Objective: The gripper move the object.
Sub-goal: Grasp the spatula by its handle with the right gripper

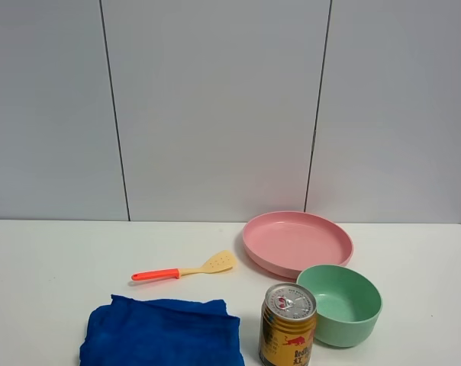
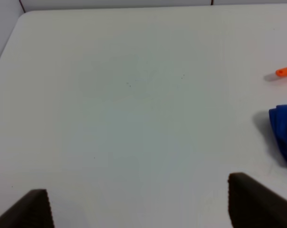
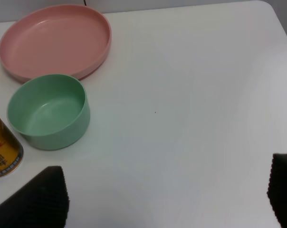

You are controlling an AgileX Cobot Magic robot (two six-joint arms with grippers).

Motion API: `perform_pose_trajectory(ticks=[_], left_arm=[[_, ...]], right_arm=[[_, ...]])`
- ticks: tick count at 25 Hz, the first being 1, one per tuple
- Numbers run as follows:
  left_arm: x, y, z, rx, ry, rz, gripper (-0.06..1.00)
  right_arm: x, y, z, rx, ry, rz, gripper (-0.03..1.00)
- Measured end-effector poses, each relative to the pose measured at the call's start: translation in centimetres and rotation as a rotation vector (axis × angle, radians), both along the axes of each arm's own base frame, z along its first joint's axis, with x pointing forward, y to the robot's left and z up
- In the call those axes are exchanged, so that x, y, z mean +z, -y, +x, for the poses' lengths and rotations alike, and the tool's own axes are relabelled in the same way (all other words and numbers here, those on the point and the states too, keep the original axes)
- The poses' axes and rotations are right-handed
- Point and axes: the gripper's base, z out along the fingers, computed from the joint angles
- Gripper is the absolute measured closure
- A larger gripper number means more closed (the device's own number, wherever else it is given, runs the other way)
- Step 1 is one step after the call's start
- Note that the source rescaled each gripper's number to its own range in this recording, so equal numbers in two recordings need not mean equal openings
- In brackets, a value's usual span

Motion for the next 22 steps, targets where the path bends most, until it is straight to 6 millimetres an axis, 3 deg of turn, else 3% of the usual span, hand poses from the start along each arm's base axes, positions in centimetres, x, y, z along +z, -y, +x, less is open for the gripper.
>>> perform_pose_trajectory(ticks=[18,20,22], left_arm=[[0.0,0.0,0.0,0.0,0.0,0.001,-0.06],[0.0,0.0,0.0,0.0,0.0,0.001,-0.06],[0.0,0.0,0.0,0.0,0.0,0.001,-0.06]], right_arm=[[0.0,-0.1,0.0,0.035,0.003,-0.001,-0.03],[0.6,-0.5,0.0,0.078,0.028,0.004,-0.03],[2.8,-1.1,0.0,0.144,0.099,0.024,-0.03]])
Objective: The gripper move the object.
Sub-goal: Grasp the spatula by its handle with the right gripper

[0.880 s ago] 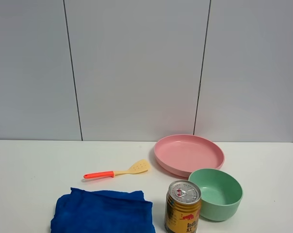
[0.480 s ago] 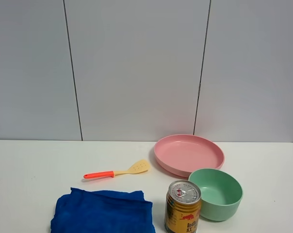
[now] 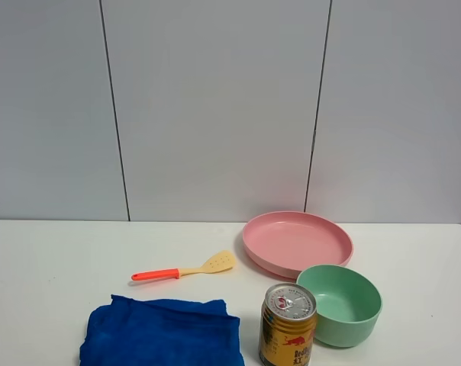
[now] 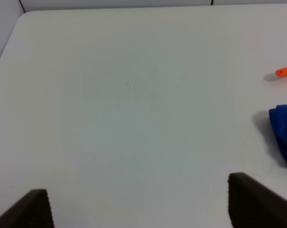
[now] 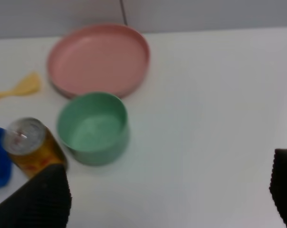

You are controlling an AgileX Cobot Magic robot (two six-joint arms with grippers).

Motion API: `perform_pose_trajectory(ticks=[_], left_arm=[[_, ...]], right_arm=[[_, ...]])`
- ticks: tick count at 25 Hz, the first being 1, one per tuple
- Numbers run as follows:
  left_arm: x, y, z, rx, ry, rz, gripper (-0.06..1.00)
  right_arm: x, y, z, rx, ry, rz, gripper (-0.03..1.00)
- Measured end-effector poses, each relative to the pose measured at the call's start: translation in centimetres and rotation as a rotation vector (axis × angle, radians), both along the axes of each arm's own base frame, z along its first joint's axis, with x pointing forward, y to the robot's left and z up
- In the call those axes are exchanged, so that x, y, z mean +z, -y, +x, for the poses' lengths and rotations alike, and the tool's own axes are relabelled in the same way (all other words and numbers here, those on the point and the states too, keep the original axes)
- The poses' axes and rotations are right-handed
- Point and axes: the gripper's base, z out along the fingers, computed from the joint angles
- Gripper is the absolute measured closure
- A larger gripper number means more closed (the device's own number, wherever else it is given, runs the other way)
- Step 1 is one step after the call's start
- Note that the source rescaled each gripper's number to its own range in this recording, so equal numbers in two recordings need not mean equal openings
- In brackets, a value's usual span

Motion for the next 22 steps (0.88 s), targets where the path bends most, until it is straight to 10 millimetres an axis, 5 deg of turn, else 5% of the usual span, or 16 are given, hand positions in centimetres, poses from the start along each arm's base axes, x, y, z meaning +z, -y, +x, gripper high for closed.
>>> perform_pose_trajectory(ticks=[6,10,14,18,22], left_arm=[[0.0,0.0,0.0,0.001,0.0,-0.001,-0.06],[0.0,0.0,0.0,0.001,0.0,-0.001,-0.06],[0.0,0.0,0.0,0.001,0.0,-0.001,-0.06],[0.0,0.0,0.0,0.0,0.0,0.0,-0.06],[0.0,0.0,0.0,0.0,0.0,0.0,-0.06]], right_arm=[[9.7,-2.0,3.9,0.213,0.074,0.033,-0.03],[14.5,-3.7,9.4,0.428,0.022,0.014,-0.03],[16.8,-5.6,15.5,0.658,-0.017,0.039,-0.03],[16.3,-8.6,21.1,0.826,-0.05,0.009,-0.03],[14.1,-14.1,24.3,0.946,-0.111,-0.125,-0.03]])
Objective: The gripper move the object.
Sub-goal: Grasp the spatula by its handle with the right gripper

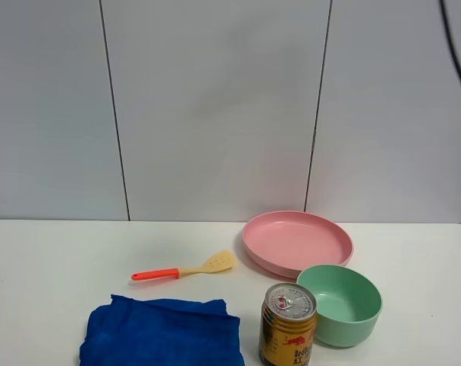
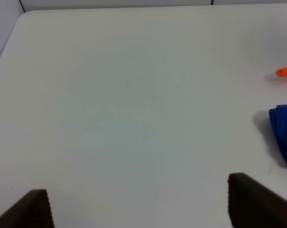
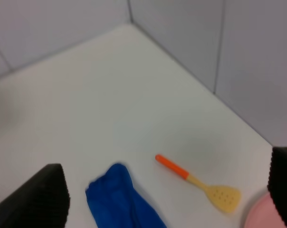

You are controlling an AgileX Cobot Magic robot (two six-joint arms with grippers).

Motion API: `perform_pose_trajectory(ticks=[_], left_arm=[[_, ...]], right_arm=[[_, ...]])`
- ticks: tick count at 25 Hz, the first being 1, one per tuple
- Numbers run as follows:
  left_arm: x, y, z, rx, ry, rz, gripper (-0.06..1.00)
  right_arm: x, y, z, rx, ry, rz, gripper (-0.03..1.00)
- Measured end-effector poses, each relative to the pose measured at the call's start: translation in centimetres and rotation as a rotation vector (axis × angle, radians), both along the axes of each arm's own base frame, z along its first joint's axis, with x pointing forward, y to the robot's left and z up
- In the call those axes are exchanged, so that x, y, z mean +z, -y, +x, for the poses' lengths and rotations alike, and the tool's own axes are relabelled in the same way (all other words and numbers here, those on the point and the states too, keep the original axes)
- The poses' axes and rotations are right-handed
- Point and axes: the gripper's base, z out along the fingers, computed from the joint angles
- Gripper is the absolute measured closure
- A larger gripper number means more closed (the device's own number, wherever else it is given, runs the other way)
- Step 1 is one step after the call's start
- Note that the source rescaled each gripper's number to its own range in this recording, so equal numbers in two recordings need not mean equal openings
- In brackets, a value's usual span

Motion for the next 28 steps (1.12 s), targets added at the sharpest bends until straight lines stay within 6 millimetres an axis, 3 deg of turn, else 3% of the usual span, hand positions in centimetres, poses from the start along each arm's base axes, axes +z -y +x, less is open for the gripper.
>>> perform_pose_trajectory(ticks=[5,12,21,28], left_arm=[[0.0,0.0,0.0,0.0,0.0,-0.001,-0.06],[0.0,0.0,0.0,0.0,0.0,-0.001,-0.06],[0.0,0.0,0.0,0.0,0.0,-0.001,-0.06],[0.0,0.0,0.0,0.0,0.0,0.0,-0.06]], right_arm=[[-4.2,-6.9,2.5,-0.035,-0.068,-0.232,-0.03],[-10.5,-13.1,6.7,-0.228,-0.309,-0.42,-0.03],[-17.4,-16.8,11.1,-0.336,-0.441,-0.468,-0.01],[-22.1,-17.7,12.7,-0.087,-0.265,-0.667,0.0]])
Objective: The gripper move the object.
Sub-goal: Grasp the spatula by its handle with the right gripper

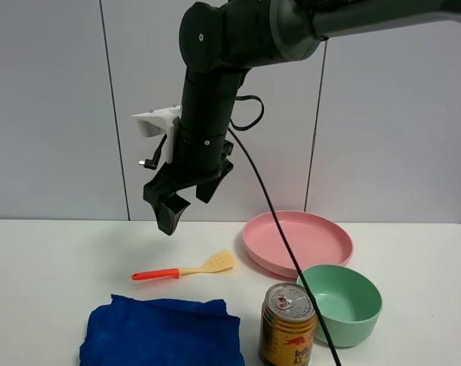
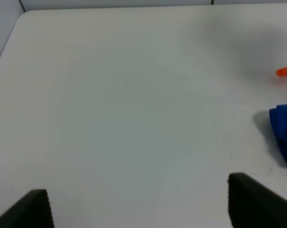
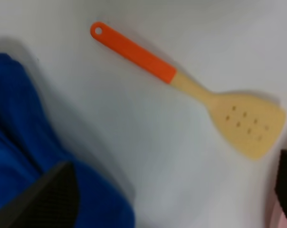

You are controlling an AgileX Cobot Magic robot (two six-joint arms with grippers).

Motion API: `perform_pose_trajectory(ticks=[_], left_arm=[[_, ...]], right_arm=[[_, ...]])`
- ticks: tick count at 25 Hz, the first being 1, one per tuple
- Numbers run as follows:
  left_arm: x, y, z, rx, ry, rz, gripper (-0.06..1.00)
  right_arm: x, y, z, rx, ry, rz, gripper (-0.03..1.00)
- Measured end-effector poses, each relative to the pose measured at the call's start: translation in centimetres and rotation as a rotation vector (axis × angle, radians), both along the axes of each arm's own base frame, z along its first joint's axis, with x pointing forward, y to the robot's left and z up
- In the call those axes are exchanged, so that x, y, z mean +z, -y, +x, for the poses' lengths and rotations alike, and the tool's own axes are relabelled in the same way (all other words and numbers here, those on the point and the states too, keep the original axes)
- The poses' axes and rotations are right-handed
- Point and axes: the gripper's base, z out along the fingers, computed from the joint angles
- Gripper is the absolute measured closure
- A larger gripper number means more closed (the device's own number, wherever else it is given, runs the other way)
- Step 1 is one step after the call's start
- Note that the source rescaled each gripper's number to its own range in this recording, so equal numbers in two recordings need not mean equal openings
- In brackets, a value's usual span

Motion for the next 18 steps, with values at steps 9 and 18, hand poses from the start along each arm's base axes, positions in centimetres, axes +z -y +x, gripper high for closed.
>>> perform_pose_trajectory(ticks=[9,18], left_arm=[[0.0,0.0,0.0,0.001,0.0,-0.001,-0.06],[0.0,0.0,0.0,0.001,0.0,-0.001,-0.06]], right_arm=[[-3.6,-0.7,1.3,0.11,0.061,-0.06,0.14],[-7.3,-2.2,3.1,0.112,0.051,-0.076,0.14]])
